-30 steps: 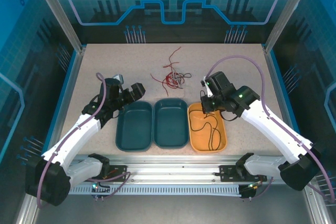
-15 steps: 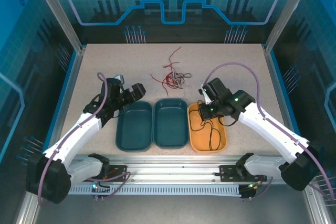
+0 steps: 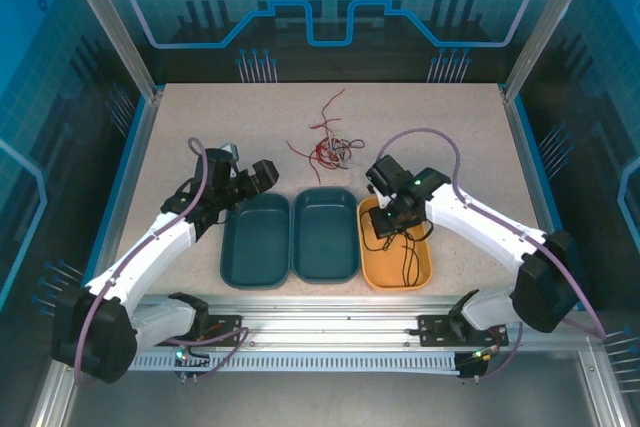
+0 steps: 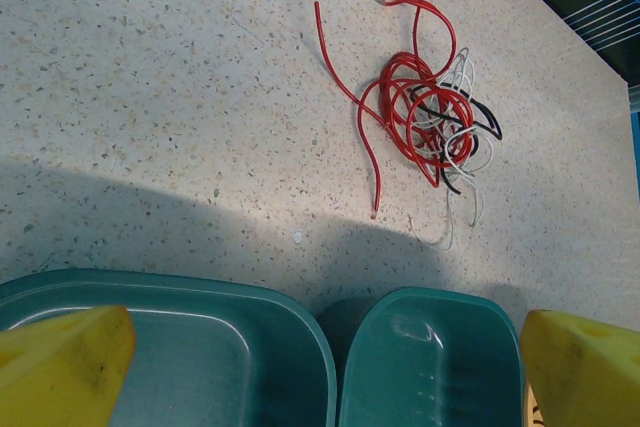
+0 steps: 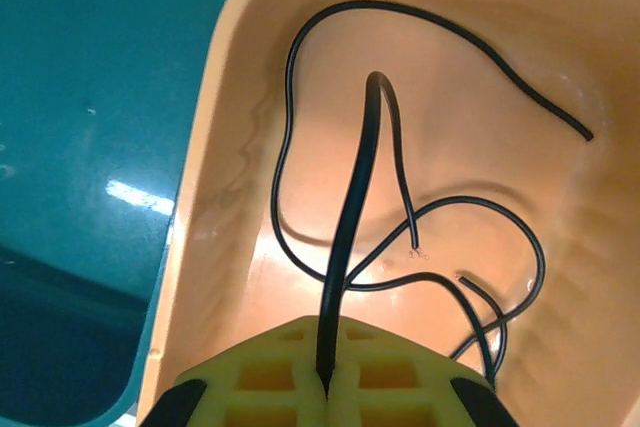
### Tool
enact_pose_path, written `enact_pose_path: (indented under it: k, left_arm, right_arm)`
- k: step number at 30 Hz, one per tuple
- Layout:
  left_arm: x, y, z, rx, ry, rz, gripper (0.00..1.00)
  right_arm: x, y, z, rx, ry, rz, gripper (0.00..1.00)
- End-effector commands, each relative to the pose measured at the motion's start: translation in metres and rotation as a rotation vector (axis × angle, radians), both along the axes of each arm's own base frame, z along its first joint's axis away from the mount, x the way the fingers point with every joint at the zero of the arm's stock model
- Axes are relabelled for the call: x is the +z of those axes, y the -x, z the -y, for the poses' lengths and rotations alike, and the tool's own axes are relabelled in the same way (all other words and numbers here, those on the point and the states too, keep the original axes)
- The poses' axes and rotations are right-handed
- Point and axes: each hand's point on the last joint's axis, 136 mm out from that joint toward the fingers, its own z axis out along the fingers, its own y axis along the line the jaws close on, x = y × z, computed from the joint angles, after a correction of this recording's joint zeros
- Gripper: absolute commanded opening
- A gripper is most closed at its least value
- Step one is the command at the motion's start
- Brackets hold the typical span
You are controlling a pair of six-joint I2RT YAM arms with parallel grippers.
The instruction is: Untangle the cables
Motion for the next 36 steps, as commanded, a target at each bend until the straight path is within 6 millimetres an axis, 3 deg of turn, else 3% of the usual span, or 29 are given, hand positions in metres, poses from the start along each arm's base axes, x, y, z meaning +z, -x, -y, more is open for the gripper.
enact_pose_path:
  k: [1, 14, 17, 28, 36]
  left_arm:
    - [0.005, -0.003, 0.005, -0.019, 0.012, 0.015, 0.99]
    - [0.001, -0.001, 0.003, -0.016, 0.007, 0.006, 0.99]
    - [0.000, -0.001, 0.003, -0.012, 0.004, 0.004, 0.99]
    - [0.001, -0.002, 0.002, -0.008, -0.002, 0.003, 0.99]
    - [0.000, -0.001, 0.001, -0.008, -0.005, 0.001, 0.99]
  right_arm:
    - [-0.011, 0.005, -0.003, 0.002, 0.019, -0.051, 0.00]
    - [-0.038, -0.004, -0.012, 0.017, 0.054, -0.100, 0.00]
    - [-0.037, -0.004, -0.015, 0.028, 0.055, -0.101, 0.04]
    - [-0.003, 0.001, -0.026, 0.082, 0.071, -0.045, 0.36]
    - [0.020, -0.004, -0.029, 0.066, 0.037, 0.017, 0.34]
